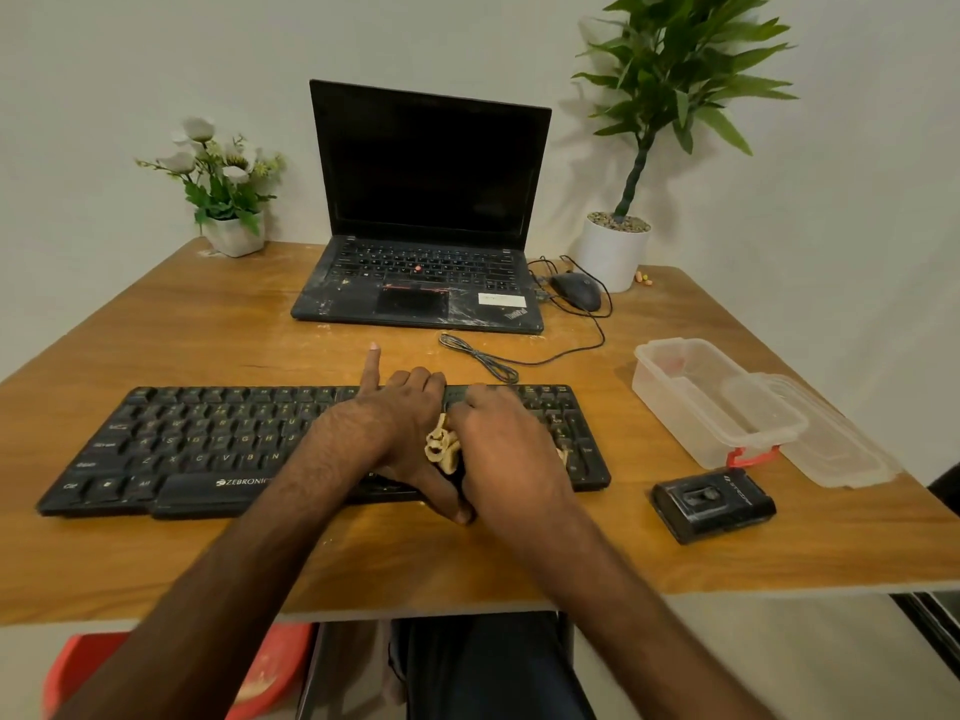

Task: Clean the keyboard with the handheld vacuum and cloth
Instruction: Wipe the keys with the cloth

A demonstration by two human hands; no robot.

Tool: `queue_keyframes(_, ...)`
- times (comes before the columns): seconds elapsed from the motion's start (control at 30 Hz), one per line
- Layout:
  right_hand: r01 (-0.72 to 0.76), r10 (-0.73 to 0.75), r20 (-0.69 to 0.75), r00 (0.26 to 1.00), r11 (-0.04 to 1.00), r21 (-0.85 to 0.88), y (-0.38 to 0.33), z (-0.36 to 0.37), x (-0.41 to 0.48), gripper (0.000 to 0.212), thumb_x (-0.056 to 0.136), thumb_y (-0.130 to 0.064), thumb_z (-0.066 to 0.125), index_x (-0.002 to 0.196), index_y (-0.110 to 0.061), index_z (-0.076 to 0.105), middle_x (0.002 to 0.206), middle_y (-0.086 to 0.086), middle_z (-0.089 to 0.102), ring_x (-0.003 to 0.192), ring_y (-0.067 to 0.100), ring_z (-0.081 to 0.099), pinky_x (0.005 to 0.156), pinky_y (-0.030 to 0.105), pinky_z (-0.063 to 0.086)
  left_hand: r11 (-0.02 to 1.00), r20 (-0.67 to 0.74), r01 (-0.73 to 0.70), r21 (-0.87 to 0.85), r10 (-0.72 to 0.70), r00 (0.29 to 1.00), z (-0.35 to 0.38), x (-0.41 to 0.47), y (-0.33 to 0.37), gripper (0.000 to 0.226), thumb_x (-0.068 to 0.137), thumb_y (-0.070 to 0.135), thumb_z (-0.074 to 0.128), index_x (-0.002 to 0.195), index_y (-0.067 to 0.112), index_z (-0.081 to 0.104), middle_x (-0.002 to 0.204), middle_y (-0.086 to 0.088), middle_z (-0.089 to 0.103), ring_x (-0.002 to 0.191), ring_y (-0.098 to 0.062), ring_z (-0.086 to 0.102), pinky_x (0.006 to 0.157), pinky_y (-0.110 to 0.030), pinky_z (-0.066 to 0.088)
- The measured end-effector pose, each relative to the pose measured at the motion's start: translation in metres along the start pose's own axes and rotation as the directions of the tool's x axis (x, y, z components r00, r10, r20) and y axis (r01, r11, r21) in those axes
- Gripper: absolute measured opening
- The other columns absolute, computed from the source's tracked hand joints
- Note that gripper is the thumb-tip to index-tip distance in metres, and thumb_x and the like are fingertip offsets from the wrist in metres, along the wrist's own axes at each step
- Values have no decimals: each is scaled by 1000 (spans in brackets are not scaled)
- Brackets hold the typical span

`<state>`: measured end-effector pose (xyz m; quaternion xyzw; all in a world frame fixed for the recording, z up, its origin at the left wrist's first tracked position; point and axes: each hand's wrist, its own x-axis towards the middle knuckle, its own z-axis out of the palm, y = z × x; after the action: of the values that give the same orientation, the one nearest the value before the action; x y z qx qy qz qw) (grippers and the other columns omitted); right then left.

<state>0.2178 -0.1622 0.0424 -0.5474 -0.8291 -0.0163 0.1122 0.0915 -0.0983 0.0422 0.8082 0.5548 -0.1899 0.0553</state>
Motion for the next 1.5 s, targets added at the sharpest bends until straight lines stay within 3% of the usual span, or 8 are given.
queue_keyframes(0.27, -165, 162, -169, 972, 986, -3, 46, -2, 31, 30, 97, -9, 55, 125, -16, 62, 115, 4, 59, 106, 20, 53, 85, 31, 47, 1000, 15, 19, -2, -19, 1000, -2, -2, 2, 148, 56, 88, 66, 159, 11, -7, 168, -9, 6, 155, -28, 2, 114, -61, -24)
queue_keyframes(0.43, 77, -65, -106, 992, 990, 121, 17, 10, 3, 40, 93, -5, 59, 130, -18, 59, 119, -1, 53, 113, 14, 44, 96, 31, 43, 1000, 4, -2, 7, 2, 1000, 0, -1, 0, 145, 58, 88, 65, 159, 11, -5, 168, -7, 4, 155, -26, -1, 114, -60, -25)
queue_keyframes(0.63, -62, 71, -173, 982, 996, 60, 48, 9, 56, 26, 92, -2, 56, 107, -15, 72, 98, 5, 62, 93, 21, 59, 74, 33, 48, 1000, -1, 4, 20, -4, 1000, -2, -3, 1, 147, 56, 91, 63, 159, 8, -2, 166, -10, 10, 155, -26, 5, 113, -62, -24)
queue_keyframes(0.73, 61, -46, -131, 990, 992, 115, 48, 11, 49, 25, 86, 3, 60, 100, -13, 74, 91, 3, 62, 87, 19, 57, 73, 34, 48, 1000, -15, -4, 18, 4, 1000, 1, -1, -1, 147, 54, 93, 62, 160, 11, 2, 164, -10, 16, 154, -26, 8, 113, -63, -25)
queue_keyframes(0.9, 210, -201, -81, 976, 968, 135, 52, 12, 1, 38, 87, 5, 56, 118, -14, 69, 113, 0, 58, 103, 14, 45, 81, 24, 30, 1000, -22, -6, 20, 6, 1000, 2, 0, -1, 147, 55, 92, 63, 159, 9, -1, 165, -10, 14, 154, -27, 8, 113, -63, -24)
queue_keyframes(1.1, -39, 42, -145, 988, 999, 22, 72, 3, 34, 37, 94, -9, 61, 129, -18, 63, 114, 1, 59, 111, 18, 49, 85, 26, 39, 1000, -11, 6, 8, -6, 1000, 0, -4, 0, 149, 55, 92, 63, 159, 9, -3, 166, -10, 12, 154, -27, 7, 112, -64, -25)
queue_keyframes(1.33, 162, -153, -144, 978, 986, 50, 40, 11, -22, 40, 85, 3, 65, 121, -13, 67, 111, 3, 60, 106, 19, 51, 84, 32, 49, 1000, -6, 0, 11, 0, 1000, 4, -2, -1, 150, 55, 92, 63, 159, 8, -5, 166, -10, 9, 154, -28, 8, 113, -67, -20)
queue_keyframes(1.5, -86, 81, -148, 986, 996, -28, 81, -4, 18, 28, 94, -15, 60, 122, -18, 64, 115, 1, 58, 111, 17, 50, 85, 26, 39, 1000, 2, 8, -1, -8, 1000, 1, -4, 0, 149, 55, 91, 64, 159, 9, -3, 166, -8, 11, 154, -28, 10, 112, -67, -22)
